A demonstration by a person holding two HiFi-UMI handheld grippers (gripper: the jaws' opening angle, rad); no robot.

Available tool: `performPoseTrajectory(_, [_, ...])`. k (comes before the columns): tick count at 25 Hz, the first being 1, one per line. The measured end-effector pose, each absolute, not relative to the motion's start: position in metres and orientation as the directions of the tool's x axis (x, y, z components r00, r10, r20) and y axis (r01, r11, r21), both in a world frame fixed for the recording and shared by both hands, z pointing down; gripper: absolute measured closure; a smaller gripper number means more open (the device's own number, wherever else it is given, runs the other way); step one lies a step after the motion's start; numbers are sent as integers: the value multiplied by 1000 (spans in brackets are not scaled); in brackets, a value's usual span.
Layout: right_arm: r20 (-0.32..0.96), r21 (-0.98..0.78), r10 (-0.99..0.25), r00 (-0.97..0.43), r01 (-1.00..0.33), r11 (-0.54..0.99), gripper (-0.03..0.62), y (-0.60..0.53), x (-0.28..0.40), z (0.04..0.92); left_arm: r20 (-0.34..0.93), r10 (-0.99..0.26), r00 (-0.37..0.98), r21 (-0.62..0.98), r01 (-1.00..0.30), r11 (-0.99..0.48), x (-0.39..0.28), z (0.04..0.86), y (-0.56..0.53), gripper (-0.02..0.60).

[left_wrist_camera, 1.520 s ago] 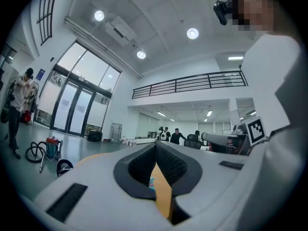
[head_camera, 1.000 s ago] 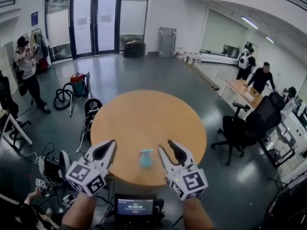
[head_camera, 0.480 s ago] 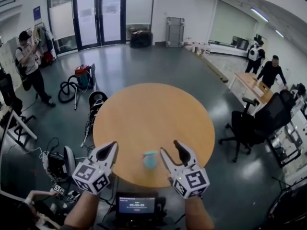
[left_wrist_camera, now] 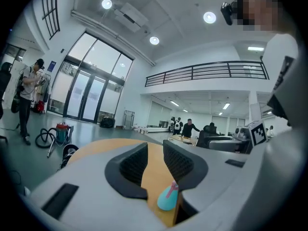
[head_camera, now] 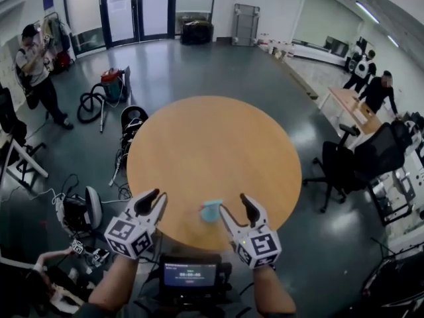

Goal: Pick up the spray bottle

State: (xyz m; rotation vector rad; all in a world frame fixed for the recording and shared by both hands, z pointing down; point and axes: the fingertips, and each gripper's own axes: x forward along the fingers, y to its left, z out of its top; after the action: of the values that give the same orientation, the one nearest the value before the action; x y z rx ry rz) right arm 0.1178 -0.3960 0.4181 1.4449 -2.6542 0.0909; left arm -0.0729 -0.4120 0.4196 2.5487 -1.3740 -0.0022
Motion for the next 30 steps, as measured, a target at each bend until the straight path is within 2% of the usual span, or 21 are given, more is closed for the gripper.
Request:
performPoseTrajectory(3, [145, -13, -828, -541, -838, 546, 285, -403, 123, 433, 133, -822, 554, 216, -825, -522, -75, 432, -418, 423])
performPoseTrajectory(6, [177, -50, -819, -546, -836, 547, 258, -407, 122, 442, 175, -813, 556, 224, -826, -517, -77, 443, -421, 413])
performPoseTrajectory(10, [251, -90, -785, -566, -822, 563, 224, -408, 117, 471, 247, -790, 561, 252, -824, -507, -73, 473, -421, 332])
performPoseTrajectory(14, [304, -118, -755, -581, -810, 575, 187, -403, 115, 505, 301, -778, 552, 264, -832, -488, -72, 507, -413, 322])
performPoseTrajectory(16, [323, -122, -744, -585, -805, 580, 164, -405, 115, 520, 326, -767, 553, 275, -831, -483, -71, 524, -413, 295])
performPoseTrajectory(21, [373, -134, -720, -585, -802, 582, 157, -408, 114, 562, 387, -745, 543, 276, -839, -468, -69, 568, -414, 288])
performPoseTrajectory(22, [382, -139, -715, -586, -801, 582, 133, -408, 113, 570, 396, -737, 548, 288, -836, -467, -68, 576, -413, 272])
performPoseTrajectory(30, [416, -147, -682, -601, -785, 602, 107, -414, 99, 613, 453, -687, 568, 284, -822, -493, -56, 622, -411, 230])
